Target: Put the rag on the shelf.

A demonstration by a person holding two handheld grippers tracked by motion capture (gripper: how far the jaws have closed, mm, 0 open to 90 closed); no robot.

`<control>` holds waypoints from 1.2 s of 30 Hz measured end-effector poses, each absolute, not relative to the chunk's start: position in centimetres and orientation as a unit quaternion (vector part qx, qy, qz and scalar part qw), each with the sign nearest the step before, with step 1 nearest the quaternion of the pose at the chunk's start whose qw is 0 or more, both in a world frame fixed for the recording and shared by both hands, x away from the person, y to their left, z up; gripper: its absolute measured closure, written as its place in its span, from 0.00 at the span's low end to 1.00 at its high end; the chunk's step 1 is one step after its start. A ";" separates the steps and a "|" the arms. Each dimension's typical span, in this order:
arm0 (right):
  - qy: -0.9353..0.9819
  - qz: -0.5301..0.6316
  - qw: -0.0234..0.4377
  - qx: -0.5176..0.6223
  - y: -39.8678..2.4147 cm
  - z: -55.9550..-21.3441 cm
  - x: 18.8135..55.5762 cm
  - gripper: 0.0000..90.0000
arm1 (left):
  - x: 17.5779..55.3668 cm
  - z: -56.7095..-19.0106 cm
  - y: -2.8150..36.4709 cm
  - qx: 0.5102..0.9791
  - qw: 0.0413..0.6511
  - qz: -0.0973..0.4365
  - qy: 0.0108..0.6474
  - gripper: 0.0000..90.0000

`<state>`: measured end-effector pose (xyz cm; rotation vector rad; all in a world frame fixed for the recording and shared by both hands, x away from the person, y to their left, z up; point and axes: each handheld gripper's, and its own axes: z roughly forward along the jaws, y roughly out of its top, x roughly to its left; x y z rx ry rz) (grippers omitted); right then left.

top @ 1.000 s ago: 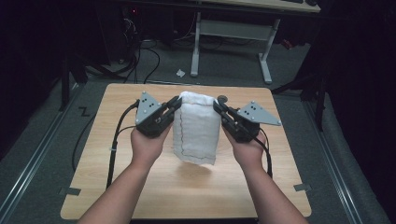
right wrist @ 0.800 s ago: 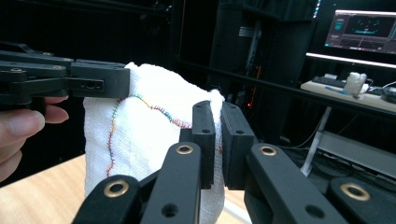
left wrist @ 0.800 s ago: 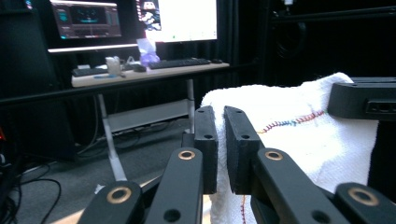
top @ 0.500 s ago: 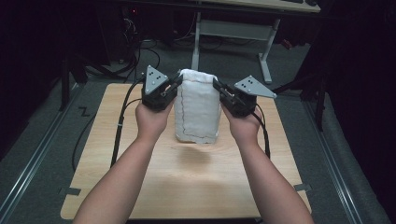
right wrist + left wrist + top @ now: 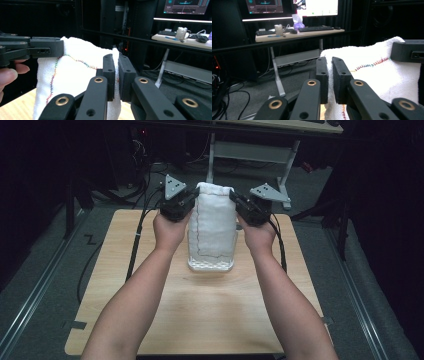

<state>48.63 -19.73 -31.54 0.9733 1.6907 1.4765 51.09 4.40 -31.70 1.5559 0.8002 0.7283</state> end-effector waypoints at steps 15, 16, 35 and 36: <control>0.693 0.500 0.296 0.428 -19.3 -34.9 54.4 0.95 | 55.9 -35.4 3.7 0.723 0.503 0.266 0.392 0.92; 0.695 0.496 0.294 0.430 -19.2 -35.1 54.5 0.95 | 56.1 -35.8 3.7 0.727 0.498 0.263 0.392 0.92; 0.706 0.476 0.293 0.436 -19.1 -36.3 54.7 0.82 | 56.4 -37.4 4.9 0.710 0.507 0.229 0.433 0.69; 0.705 0.477 0.293 0.435 -19.2 -36.2 54.6 0.82 | 56.4 -37.4 5.0 0.710 0.506 0.229 0.434 0.68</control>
